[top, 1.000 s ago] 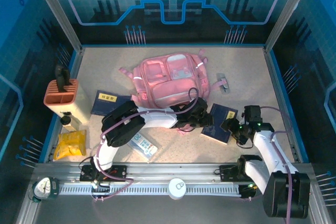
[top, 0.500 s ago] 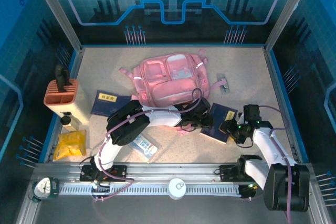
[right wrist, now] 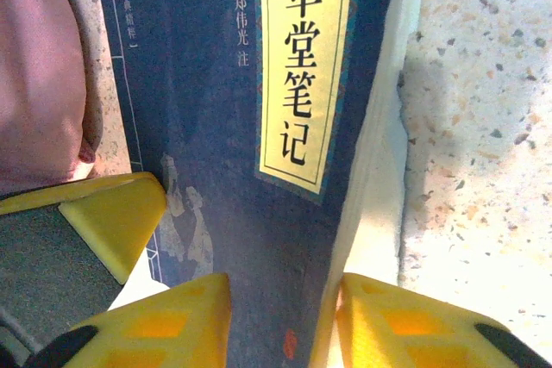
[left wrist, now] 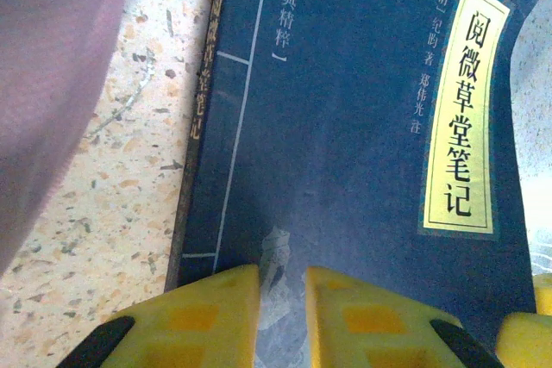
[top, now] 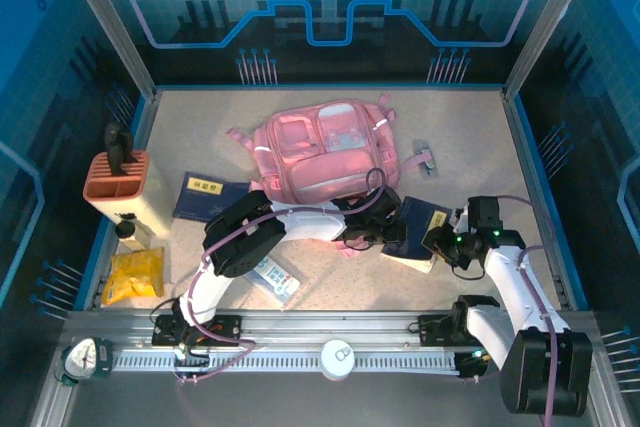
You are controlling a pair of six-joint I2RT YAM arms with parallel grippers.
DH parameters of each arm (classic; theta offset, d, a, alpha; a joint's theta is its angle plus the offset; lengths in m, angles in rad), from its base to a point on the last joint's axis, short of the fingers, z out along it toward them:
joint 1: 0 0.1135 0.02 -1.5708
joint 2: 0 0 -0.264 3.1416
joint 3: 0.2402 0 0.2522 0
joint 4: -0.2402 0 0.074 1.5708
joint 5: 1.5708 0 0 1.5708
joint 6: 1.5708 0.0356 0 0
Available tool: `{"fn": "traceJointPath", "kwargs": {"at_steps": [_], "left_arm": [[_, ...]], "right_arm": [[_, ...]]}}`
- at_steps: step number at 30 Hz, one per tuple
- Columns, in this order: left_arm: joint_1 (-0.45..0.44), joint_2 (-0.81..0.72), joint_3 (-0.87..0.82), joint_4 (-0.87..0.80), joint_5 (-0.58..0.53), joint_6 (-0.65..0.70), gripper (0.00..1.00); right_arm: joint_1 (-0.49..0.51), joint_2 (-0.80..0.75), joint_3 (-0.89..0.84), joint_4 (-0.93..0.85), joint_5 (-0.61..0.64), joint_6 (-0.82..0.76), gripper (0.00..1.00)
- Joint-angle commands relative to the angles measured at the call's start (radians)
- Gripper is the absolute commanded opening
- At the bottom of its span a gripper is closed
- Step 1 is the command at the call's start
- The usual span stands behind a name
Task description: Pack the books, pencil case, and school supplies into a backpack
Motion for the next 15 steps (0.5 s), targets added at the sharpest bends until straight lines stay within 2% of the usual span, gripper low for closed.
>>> {"fn": "traceJointPath", "kwargs": {"at_steps": [1,15], "left_arm": [[0.002,0.038,0.008,-0.067,-0.008,0.022,0.22],[0.002,0.042,0.012,-0.072,-0.009,0.026,0.22]], "right_arm": [[-0.015,-0.012,0.034,-0.025,-0.028,-0.019,0.32],[-0.019,-0.033,0.048,-0.057,-0.011,-0.023,0.21]]}}
